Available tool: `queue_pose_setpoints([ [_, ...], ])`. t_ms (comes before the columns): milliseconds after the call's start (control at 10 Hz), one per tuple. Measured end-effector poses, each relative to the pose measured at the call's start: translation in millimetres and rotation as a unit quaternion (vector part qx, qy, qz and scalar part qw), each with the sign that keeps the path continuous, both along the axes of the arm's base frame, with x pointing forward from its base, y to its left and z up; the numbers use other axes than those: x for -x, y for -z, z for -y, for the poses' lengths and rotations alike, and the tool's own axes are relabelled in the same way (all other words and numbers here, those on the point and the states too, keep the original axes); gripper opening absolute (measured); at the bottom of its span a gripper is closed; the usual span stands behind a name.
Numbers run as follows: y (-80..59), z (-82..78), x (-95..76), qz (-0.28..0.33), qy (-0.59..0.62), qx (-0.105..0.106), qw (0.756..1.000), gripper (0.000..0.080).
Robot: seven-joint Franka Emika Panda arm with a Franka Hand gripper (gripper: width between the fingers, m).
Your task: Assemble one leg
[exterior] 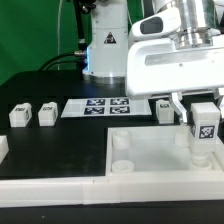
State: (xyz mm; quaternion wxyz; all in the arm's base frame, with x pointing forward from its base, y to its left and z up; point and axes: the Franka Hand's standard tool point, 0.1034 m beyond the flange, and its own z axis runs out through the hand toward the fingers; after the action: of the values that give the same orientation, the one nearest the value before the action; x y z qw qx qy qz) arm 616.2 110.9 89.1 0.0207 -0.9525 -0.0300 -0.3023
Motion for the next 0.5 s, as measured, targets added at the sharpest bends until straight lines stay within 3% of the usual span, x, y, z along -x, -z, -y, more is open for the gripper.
queue_pose_setpoints([
  [500, 0.5, -0.6, -1.1, 0.005, 0.0, 0.0, 1.0, 0.0294],
])
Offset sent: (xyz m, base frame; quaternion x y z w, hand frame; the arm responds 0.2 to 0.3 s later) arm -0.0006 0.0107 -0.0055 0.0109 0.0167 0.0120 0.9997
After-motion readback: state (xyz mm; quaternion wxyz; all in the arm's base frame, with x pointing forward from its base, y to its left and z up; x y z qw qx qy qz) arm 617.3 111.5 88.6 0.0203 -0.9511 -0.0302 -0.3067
